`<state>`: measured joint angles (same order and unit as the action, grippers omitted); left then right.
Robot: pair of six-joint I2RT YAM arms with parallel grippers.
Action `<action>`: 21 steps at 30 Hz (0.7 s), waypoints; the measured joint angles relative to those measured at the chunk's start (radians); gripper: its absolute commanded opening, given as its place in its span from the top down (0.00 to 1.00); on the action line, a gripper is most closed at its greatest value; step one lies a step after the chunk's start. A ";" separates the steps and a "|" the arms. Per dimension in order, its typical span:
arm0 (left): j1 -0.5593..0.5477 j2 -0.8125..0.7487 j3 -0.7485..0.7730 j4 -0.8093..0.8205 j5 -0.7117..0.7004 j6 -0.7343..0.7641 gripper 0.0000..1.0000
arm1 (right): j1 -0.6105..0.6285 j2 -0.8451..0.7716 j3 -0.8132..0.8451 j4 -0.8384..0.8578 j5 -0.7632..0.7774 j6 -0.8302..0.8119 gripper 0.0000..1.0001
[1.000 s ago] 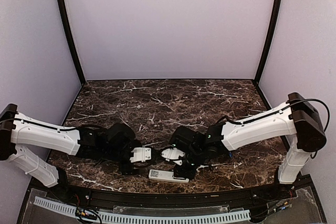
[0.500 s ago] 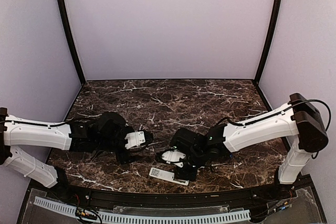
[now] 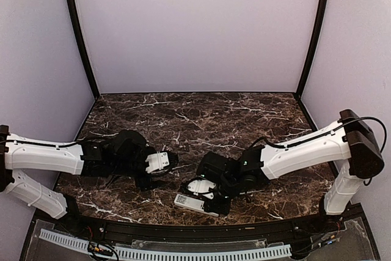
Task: Load the batteries into the remote control
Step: Press the battery in the battery compartment.
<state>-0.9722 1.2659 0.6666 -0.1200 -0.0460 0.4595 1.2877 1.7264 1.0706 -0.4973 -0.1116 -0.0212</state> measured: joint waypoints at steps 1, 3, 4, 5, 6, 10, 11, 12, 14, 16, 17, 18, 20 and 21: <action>0.000 0.002 0.000 0.000 0.000 0.000 0.17 | 0.003 0.003 0.002 -0.002 0.000 0.000 0.82; 0.000 0.006 0.000 0.000 0.001 0.000 0.17 | 0.006 0.013 0.006 -0.003 0.002 0.003 0.83; 0.000 0.009 0.000 0.000 0.003 0.000 0.17 | 0.007 0.018 0.008 -0.004 0.004 0.004 0.82; 0.000 0.011 0.000 0.000 0.003 0.000 0.17 | 0.007 0.021 0.009 -0.005 0.008 0.004 0.83; 0.000 0.011 0.000 0.000 0.004 -0.001 0.17 | 0.007 0.024 0.010 -0.006 0.011 0.005 0.83; 0.000 0.012 0.000 0.000 0.008 -0.001 0.17 | 0.008 0.035 0.013 -0.012 0.033 0.008 0.85; 0.000 0.012 0.000 0.000 0.009 -0.001 0.17 | 0.008 0.037 0.014 -0.015 0.039 0.008 0.86; 0.000 0.012 0.000 0.000 0.010 -0.001 0.17 | 0.008 0.039 0.015 -0.017 0.040 0.008 0.86; 0.000 0.012 0.000 0.000 0.011 -0.002 0.17 | 0.008 0.039 0.017 -0.019 0.042 0.011 0.85; 0.000 0.012 0.000 0.000 0.012 -0.003 0.17 | 0.008 0.039 0.018 -0.019 0.037 0.013 0.81; 0.000 0.012 0.000 0.000 0.013 -0.004 0.17 | 0.007 0.039 0.019 -0.019 0.032 0.014 0.80; 0.000 0.012 0.000 0.000 0.015 -0.004 0.17 | 0.006 0.038 0.019 -0.019 0.027 0.018 0.79; 0.000 0.012 0.000 0.000 0.021 -0.004 0.17 | 0.004 0.033 0.019 -0.019 0.014 0.018 0.80; 0.000 0.012 0.000 0.000 0.023 -0.004 0.17 | 0.000 0.028 0.019 -0.019 0.007 0.016 0.81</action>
<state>-0.9722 1.2778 0.6670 -0.1196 -0.0235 0.4553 1.2881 1.7546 1.0893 -0.5163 -0.1047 -0.0051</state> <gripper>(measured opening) 0.833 0.207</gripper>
